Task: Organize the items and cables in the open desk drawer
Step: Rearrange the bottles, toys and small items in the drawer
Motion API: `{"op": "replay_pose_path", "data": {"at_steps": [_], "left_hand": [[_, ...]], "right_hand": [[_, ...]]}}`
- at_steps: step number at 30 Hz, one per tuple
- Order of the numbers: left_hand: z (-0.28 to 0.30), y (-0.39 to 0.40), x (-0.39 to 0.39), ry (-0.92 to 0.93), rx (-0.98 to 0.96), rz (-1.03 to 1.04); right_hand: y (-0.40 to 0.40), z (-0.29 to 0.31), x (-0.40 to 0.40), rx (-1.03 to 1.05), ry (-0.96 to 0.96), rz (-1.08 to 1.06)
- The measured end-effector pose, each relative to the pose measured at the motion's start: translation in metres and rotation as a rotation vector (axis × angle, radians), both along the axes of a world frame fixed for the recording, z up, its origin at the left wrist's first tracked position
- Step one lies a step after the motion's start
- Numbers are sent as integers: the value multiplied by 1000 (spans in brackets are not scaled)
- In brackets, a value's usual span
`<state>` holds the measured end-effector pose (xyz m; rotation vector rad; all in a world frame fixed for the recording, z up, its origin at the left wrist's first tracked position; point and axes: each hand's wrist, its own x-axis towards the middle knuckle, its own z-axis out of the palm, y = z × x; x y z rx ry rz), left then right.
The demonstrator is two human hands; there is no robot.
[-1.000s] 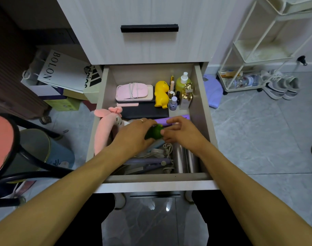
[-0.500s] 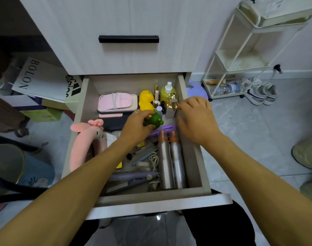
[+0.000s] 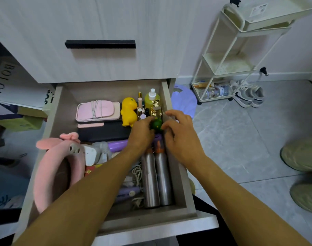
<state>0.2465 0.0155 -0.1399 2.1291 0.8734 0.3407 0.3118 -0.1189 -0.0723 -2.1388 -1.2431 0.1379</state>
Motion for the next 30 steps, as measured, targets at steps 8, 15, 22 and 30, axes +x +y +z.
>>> {"op": "replay_pose_path", "data": {"at_steps": [8,15,22,30], "left_hand": [[-4,-1,5,76,58,44],[-2,-4,6,77,-97,13],[5,0,0,145,-10,-56],[6,-2,2,209,-17,-75]], "right_hand": [[0,0,0,38,-17,5],[-1,-4,1,57,-8,8],[-1,-4,-2,76,19,4],[-1,-9,1,69,-18,3]]}}
